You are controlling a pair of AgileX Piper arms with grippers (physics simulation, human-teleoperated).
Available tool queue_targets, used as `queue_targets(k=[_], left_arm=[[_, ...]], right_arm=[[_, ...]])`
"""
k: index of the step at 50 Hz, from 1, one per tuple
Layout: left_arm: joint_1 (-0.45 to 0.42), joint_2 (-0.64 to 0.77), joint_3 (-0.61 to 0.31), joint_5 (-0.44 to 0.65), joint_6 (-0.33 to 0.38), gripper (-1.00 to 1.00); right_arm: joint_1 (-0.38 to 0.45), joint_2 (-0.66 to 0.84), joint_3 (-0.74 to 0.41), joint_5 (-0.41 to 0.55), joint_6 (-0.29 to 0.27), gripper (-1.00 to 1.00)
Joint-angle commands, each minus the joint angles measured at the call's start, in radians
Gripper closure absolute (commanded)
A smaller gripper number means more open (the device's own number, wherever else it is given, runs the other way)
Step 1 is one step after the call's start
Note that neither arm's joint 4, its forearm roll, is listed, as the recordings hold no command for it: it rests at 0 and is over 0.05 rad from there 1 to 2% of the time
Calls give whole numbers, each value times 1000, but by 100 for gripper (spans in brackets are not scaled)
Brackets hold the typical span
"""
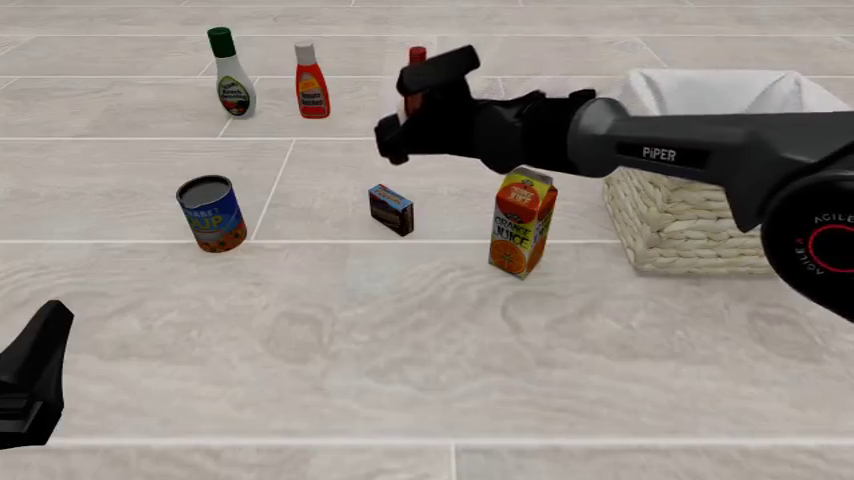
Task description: Pick the chocolate pudding and place it in the basket.
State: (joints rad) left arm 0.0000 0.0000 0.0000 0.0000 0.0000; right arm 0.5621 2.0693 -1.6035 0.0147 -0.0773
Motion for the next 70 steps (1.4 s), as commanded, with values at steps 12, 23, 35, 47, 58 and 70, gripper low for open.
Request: queue_targets(k=[12,23,35,47,58,70], left_arm=[[0,0,0,0,0,-100],[0,0,0,0,0,-100],[0,0,0,0,0,-100],[0,0,0,0,0,-100],[0,0,0,0,0,-100],[0,0,0,0,0,-100]], right_arm=[[6,45,-17,-3,0,-100],[5,72,-28,-8,-1,-100],[15,89,-37,-8,8,-100],[23,109,-55,-2,14,-100],[25,128,-63,-2,18,-100],[25,155,-89,12,31,-100]])
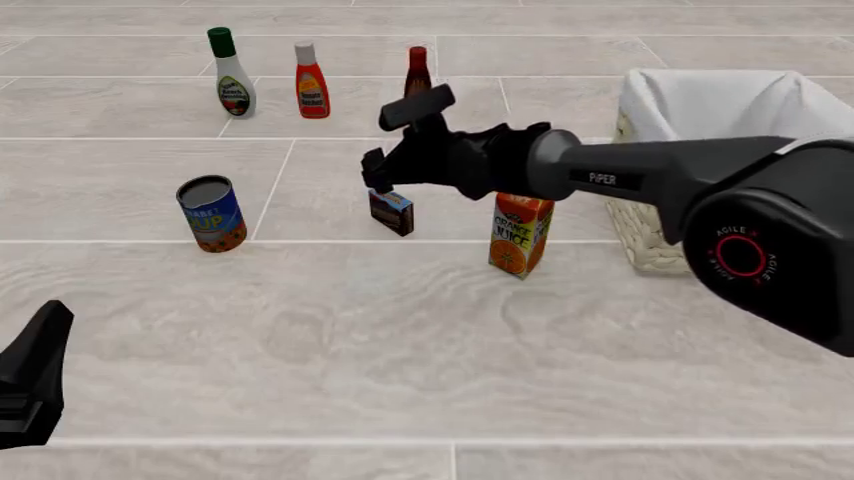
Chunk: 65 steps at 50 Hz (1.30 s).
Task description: Pick the chocolate pudding and place it in the basket.
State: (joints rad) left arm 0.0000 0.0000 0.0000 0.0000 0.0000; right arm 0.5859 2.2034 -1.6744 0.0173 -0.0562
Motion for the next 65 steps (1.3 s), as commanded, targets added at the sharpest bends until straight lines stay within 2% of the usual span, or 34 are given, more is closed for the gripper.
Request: queue_targets(k=[1,65], left_arm=[[0,0,0,0,0,-100],[0,0,0,0,0,-100]], right_arm=[[0,21,-18,9,9,-100],[-7,133,-63,9,57,-100]])
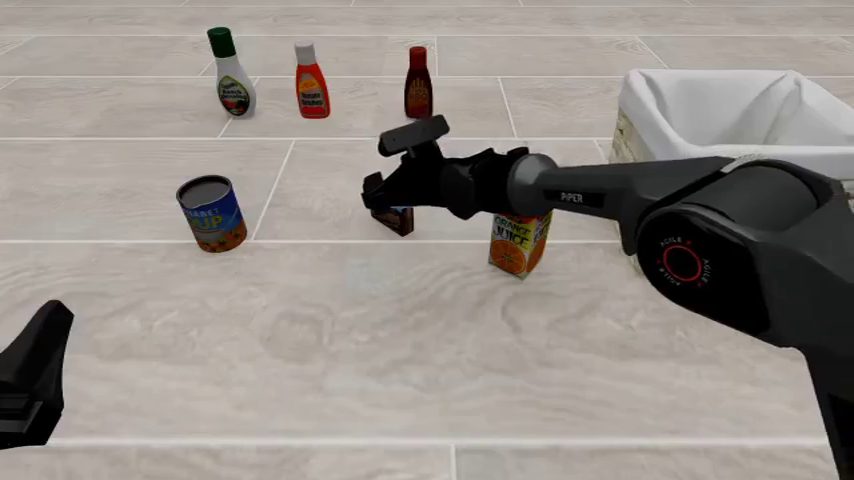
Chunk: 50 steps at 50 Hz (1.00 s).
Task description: Pick the chocolate pudding and place it in the basket.
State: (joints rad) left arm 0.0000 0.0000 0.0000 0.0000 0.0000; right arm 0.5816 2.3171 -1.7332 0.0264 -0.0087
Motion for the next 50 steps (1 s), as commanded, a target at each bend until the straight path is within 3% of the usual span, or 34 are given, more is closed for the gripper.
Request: queue_targets(k=[1,50], left_arm=[[0,0,0,0,0,-100],[0,0,0,0,0,-100]], right_arm=[[-4,21,-6,1,10,-100],[-8,78,-16,5,32,-100]])
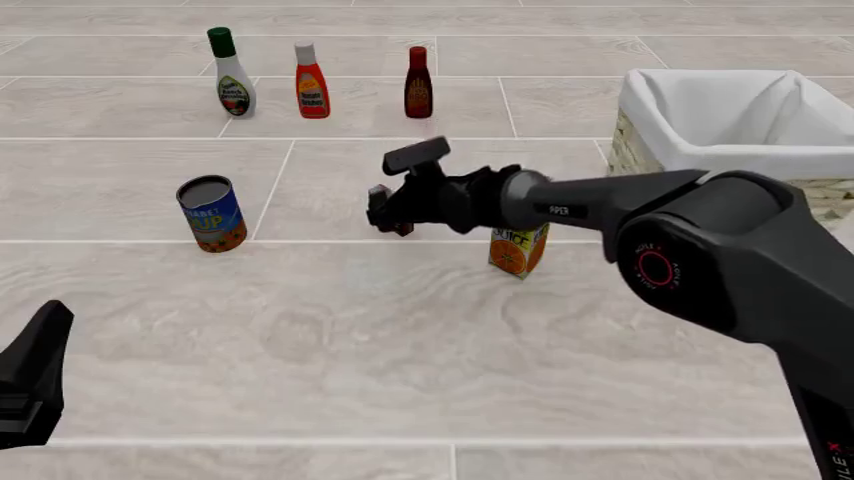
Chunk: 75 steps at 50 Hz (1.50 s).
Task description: Pick the chocolate pudding and place it in the basket.
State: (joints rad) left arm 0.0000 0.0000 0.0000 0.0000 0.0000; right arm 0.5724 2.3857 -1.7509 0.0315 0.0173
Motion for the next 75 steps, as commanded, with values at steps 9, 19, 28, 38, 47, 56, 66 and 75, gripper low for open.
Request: queue_targets(k=[9,19,28,38,47,56,66,75], left_arm=[[0,0,0,0,0,-100],[0,0,0,0,0,-100],[0,0,0,0,0,-100],[0,0,0,0,0,-100],[0,0,0,0,0,-100],[0,0,0,0,0,-100],[0,0,0,0,0,-100],[0,0,0,0,0,-100]], right_arm=[[-2,20,-5,6,9,-100],[-3,32,-4,3,15,-100],[4,32,7,-1,22,-100],[30,-22,81,-85,24,100],[32,-36,99,-109,18,100],[43,-57,121,-124,15,100],[78,-102,184,-158,13,100],[122,-173,286,-205,27,100]])
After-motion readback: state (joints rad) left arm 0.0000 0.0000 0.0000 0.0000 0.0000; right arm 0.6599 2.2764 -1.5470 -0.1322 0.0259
